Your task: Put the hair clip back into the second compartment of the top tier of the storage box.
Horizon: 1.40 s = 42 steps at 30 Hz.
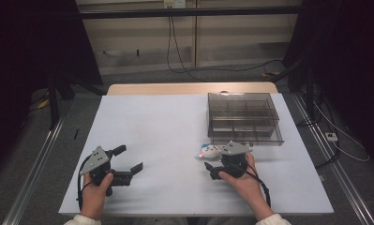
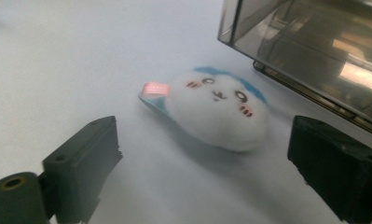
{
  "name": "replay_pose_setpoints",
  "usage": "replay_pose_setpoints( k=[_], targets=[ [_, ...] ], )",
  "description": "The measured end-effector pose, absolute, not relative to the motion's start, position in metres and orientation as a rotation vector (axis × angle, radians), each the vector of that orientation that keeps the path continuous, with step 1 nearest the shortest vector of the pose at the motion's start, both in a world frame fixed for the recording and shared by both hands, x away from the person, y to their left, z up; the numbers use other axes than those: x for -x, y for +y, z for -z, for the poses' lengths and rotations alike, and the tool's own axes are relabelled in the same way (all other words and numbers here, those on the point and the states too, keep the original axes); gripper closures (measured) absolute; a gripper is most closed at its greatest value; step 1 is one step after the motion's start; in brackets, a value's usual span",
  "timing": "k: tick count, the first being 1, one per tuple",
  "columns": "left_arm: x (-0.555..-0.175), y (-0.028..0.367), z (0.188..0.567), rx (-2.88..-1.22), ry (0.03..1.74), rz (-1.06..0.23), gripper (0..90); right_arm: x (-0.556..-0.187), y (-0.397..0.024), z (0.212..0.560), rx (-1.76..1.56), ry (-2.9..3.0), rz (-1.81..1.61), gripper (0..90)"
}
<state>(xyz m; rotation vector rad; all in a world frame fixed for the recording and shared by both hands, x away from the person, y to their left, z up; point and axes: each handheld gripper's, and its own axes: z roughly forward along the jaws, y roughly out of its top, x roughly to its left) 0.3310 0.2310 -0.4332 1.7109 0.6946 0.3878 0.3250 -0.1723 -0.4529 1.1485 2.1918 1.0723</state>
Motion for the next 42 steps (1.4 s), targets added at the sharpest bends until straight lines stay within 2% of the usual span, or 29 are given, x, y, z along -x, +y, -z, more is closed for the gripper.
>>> replay_pose_setpoints(
  k=[14,17,21,26,29,34,36,37,40,42],
  targets=[
    [-0.332,0.230,0.434,-1.723,0.691,-0.387,3.8,-0.331,-0.162,0.458,-1.224,2.183,-1.043,10.3],
    [-0.331,0.230,0.434,-1.723,0.692,-0.388,3.8,-0.333,-0.159,0.459,-1.222,2.189,-1.035,12.6],
    [-0.331,0.230,0.434,-1.721,0.691,-0.392,3.8,-0.324,-0.150,0.455,-1.174,2.266,-1.092,20.4],
    [-0.331,0.230,0.434,-1.720,0.695,-0.389,3.8,-0.319,-0.142,0.453,-1.115,2.291,-1.076,20.7],
    [-0.331,0.230,0.433,-1.722,0.690,-0.392,3.8,-0.323,-0.144,0.455,-1.128,2.260,-1.042,16.2],
    [-0.331,0.230,0.434,-1.726,0.690,-0.390,3.9,-0.330,-0.140,0.459,-1.135,2.268,-1.025,17.2],
    [-0.331,0.230,0.433,-1.722,0.688,-0.393,3.9,-0.325,-0.134,0.458,-1.093,2.316,-1.047,28.2],
    [-0.330,0.230,0.433,-1.716,0.696,-0.393,3.9,-0.322,-0.132,0.456,-1.064,2.340,-1.065,30.4],
    [-0.330,0.230,0.433,-1.717,0.697,-0.394,3.9,-0.319,-0.128,0.452,-1.041,2.358,-1.084,32.2],
    [-0.330,0.230,0.433,-1.719,0.692,-0.392,3.9,-0.324,-0.128,0.452,-1.034,2.320,-1.059,28.2]
  ],
)
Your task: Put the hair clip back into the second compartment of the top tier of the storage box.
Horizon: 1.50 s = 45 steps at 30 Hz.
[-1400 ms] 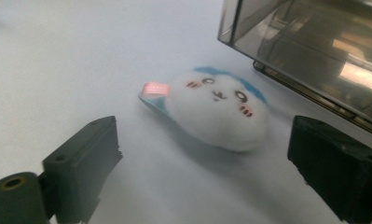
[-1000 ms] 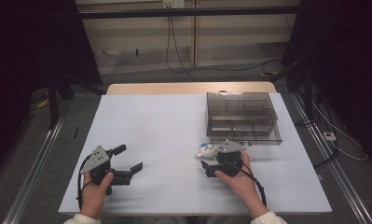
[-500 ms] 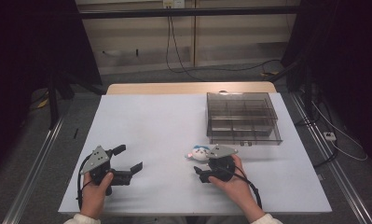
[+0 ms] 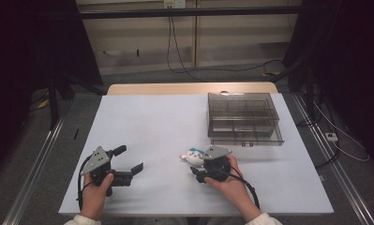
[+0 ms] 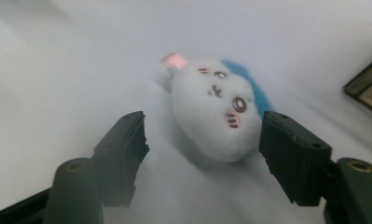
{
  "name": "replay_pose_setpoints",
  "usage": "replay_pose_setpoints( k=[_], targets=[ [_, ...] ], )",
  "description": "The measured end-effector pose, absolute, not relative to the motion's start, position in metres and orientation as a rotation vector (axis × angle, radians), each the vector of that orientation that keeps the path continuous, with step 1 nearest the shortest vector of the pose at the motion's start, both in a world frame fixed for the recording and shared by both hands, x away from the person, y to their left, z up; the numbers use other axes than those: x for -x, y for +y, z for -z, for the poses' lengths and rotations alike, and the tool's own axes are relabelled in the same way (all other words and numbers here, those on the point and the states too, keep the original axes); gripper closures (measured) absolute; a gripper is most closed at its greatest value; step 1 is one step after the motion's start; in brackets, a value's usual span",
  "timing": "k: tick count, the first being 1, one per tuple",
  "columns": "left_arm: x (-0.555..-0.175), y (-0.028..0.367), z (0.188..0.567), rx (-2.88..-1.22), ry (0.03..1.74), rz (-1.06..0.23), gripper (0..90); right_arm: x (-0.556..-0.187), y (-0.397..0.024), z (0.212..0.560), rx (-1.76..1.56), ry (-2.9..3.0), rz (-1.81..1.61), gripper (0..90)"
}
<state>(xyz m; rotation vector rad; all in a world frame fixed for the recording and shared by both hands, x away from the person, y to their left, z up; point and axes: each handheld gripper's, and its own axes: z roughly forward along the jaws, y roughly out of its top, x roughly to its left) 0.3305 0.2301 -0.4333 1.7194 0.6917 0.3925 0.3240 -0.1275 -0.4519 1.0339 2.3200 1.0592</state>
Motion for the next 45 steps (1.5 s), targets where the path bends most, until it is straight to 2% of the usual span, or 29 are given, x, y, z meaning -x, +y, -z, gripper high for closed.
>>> replay_pose_setpoints(
  k=[5,8,9,11,13,18,25,32,45],
  targets=[
    [-0.331,0.229,0.433,-1.724,0.691,-0.394,4.0,-0.338,-0.124,0.456,-1.059,2.300,-1.025,20.9],
    [-0.331,0.229,0.434,-1.726,0.692,-0.393,4.0,-0.343,-0.120,0.456,-1.055,2.304,-1.026,22.9],
    [-0.331,0.229,0.434,-1.723,0.695,-0.390,4.0,-0.347,-0.115,0.457,-1.052,2.303,-1.001,26.7],
    [-0.331,0.229,0.434,-1.725,0.691,-0.391,3.9,-0.351,-0.111,0.459,-1.052,2.335,-0.994,27.4],
    [-0.331,0.230,0.433,-1.724,0.690,-0.393,4.0,-0.352,-0.109,0.461,-1.040,2.355,-0.991,38.9],
    [-0.330,0.231,0.433,-1.721,0.695,-0.397,4.0,-0.347,-0.112,0.454,-1.057,2.384,-1.037,41.2],
    [-0.331,0.230,0.433,-1.732,0.687,-0.394,4.0,-0.329,-0.128,0.420,-0.980,2.421,-1.131,41.5],
    [-0.331,0.229,0.434,-1.730,0.691,-0.393,4.0,-0.331,-0.156,0.386,-0.991,2.414,-1.227,41.5],
    [-0.330,0.229,0.434,-1.734,0.690,-0.392,4.0,-0.336,-0.175,0.355,-0.923,2.439,-1.221,41.5]
  ],
)
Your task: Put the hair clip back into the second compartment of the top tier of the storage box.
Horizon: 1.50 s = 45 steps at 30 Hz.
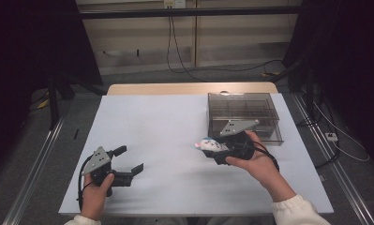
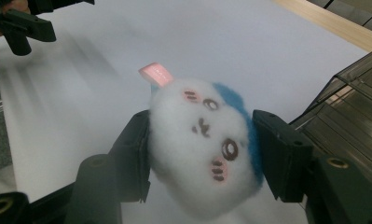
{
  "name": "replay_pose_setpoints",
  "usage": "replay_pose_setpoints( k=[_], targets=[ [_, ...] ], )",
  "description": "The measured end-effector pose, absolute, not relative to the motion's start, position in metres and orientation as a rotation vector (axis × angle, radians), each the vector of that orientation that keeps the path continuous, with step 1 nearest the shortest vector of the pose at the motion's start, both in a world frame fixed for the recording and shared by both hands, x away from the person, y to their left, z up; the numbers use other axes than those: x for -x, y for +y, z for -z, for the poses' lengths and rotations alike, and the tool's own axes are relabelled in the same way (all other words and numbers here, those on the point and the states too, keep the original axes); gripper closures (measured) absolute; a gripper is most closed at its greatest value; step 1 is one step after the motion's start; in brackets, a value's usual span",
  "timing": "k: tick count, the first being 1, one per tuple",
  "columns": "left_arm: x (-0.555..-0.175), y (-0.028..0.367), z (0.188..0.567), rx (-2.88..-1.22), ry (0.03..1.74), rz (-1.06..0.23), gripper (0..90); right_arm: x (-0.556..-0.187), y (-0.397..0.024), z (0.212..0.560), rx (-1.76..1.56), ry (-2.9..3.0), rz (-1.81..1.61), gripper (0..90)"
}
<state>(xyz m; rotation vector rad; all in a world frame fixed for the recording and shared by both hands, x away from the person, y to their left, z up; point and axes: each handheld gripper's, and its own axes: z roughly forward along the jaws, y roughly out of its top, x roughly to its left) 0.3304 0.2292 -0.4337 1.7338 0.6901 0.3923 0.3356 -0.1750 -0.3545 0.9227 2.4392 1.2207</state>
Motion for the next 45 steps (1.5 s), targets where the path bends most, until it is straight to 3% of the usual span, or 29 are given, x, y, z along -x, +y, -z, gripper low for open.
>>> replay_pose_setpoints(
  k=[45],
  targets=[
    [-0.331,0.230,0.433,-1.741,0.697,-0.394,3.9,-0.363,-0.226,0.339,-1.018,2.377,-1.160,41.5]
  ],
)
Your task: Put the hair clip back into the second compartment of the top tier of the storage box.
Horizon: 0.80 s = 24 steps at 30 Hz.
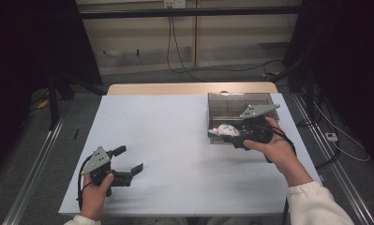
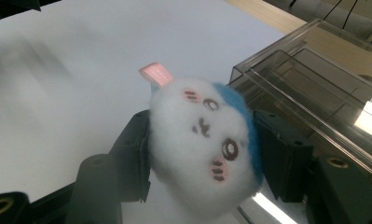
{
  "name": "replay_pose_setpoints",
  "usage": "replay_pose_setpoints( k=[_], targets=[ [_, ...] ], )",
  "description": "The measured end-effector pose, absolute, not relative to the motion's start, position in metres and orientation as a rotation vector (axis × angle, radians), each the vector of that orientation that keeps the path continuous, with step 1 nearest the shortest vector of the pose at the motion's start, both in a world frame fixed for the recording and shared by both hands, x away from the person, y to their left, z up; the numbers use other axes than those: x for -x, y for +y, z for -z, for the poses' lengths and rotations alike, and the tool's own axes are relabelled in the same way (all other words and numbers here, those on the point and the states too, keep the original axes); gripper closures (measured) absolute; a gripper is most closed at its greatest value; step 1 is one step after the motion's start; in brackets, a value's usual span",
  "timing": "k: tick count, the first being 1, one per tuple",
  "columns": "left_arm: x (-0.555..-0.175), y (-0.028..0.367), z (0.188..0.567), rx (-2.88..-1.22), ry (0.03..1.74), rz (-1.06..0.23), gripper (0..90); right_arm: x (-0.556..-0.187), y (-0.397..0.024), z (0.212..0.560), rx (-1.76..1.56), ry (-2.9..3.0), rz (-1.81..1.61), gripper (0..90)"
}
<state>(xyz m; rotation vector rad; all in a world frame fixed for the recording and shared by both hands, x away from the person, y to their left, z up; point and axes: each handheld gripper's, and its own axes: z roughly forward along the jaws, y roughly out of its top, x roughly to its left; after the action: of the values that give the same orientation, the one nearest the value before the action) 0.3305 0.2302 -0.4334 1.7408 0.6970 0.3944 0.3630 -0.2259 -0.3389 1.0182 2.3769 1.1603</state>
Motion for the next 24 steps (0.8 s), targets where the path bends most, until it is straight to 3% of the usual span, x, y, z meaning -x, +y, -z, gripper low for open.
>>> replay_pose_setpoints(
  k=[24],
  targets=[
    [-0.331,0.230,0.434,-1.751,0.691,-0.400,3.9,-0.374,-0.264,0.345,-1.091,2.312,-1.080,41.4]
  ],
)
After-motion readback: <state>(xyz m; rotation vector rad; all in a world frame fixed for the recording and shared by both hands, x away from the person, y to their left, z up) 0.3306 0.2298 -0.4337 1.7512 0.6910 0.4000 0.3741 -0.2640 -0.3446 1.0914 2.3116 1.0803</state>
